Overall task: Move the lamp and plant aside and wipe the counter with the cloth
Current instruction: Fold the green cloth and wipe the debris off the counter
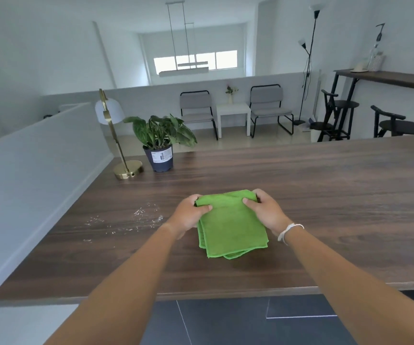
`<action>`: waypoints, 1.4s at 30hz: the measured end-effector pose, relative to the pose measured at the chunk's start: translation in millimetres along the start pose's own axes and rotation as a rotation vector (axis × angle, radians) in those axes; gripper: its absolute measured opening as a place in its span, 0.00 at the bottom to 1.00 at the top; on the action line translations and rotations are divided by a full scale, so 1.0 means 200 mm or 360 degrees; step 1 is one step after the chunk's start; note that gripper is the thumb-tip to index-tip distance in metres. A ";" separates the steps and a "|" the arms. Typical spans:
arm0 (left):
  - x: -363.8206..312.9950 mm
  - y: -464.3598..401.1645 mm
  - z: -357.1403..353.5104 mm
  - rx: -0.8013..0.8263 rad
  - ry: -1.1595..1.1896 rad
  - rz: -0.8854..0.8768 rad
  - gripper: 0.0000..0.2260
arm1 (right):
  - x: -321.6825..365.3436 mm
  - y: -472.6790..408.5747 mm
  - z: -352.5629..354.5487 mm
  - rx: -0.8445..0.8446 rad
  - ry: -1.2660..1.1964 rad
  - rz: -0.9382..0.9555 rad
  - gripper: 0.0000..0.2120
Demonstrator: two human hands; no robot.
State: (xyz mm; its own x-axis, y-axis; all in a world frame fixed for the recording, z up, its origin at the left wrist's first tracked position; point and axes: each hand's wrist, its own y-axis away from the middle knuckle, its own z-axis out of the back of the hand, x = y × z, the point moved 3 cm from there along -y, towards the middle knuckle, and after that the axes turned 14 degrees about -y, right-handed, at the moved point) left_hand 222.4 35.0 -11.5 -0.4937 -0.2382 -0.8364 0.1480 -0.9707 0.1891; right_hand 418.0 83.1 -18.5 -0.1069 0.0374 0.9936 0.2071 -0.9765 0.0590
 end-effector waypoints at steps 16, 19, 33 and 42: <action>0.47 -0.30 0.76 -0.0165 -0.0349 -0.0032 0.16 | 0.05 -0.27 -0.74 -0.0406 0.0694 0.0057 0.25; 0.61 -0.34 0.92 -0.0262 -0.0537 -0.0090 0.16 | -0.04 -0.26 -0.90 -0.0440 0.0932 0.0039 0.28; 1.18 -0.26 1.50 -0.0544 -0.1239 -0.0063 0.20 | -0.19 -0.42 -1.24 -0.0352 0.1652 -0.0162 0.38; 1.32 -0.20 1.51 -0.0457 -0.1184 -0.0004 0.20 | -0.18 -0.49 -1.50 0.0205 0.1772 0.0145 0.38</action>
State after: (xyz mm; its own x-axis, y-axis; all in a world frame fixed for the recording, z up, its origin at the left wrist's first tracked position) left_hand -172.4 1.1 -84.8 -0.9218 -0.2920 -0.2548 0.3110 -0.9497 -0.0369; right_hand 109.6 114.0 -88.6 -0.8818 -0.3061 0.3587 0.3505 -0.9344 0.0644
